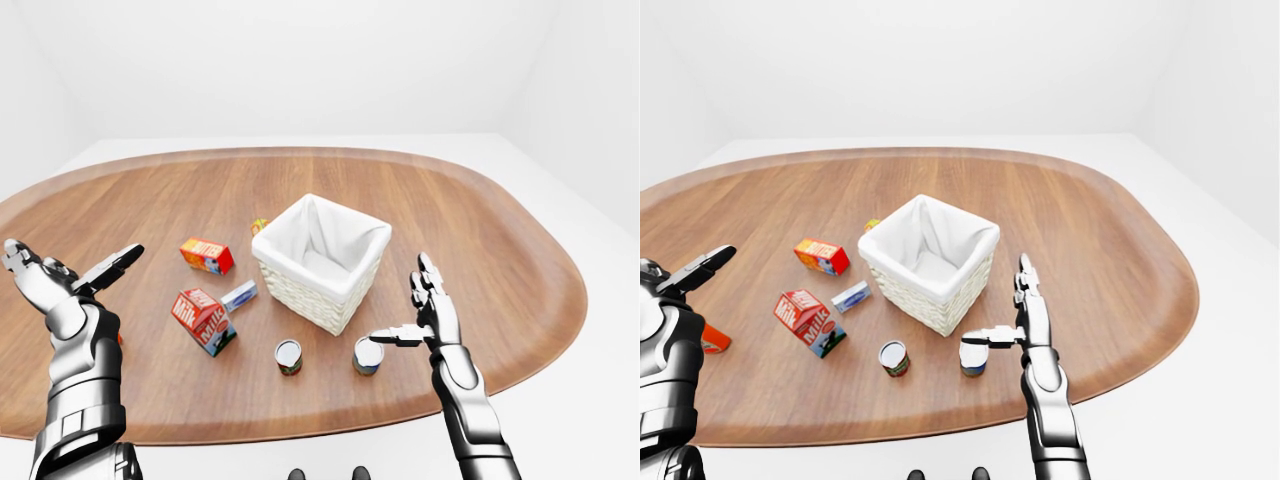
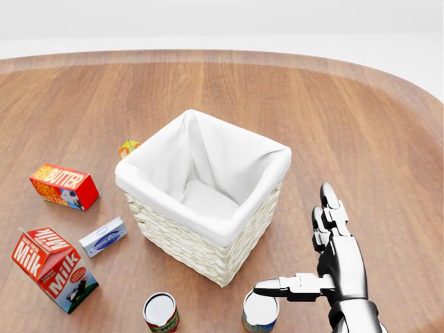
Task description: Pick up the alphabet soup, and put it in the basket.
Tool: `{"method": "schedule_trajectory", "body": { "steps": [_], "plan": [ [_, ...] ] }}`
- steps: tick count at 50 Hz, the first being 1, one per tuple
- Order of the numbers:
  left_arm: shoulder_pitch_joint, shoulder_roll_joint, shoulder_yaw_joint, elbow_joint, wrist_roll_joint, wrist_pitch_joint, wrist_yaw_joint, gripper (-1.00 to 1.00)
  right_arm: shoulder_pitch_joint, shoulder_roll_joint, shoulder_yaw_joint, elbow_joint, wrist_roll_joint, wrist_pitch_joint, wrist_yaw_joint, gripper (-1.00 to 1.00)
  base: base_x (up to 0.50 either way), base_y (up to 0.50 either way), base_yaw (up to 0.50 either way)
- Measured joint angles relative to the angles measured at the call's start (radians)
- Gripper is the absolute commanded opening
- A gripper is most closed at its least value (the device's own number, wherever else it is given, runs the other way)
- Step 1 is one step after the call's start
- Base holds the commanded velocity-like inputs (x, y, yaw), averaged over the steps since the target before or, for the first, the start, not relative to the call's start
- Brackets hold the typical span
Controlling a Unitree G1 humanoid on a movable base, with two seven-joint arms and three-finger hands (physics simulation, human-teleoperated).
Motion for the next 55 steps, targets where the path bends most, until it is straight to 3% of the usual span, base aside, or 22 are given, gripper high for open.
{"method": "schedule_trajectory", "body": {
  "steps": [55],
  "plan": [
    [-0.002,0.002,0.0,0.002,0.0,0.0,0.002,1.0,0.038,-0.003,-0.025,-0.045,0.027,0.0,-0.011,1.0,0.1,0.0,0.0]
  ]
}}
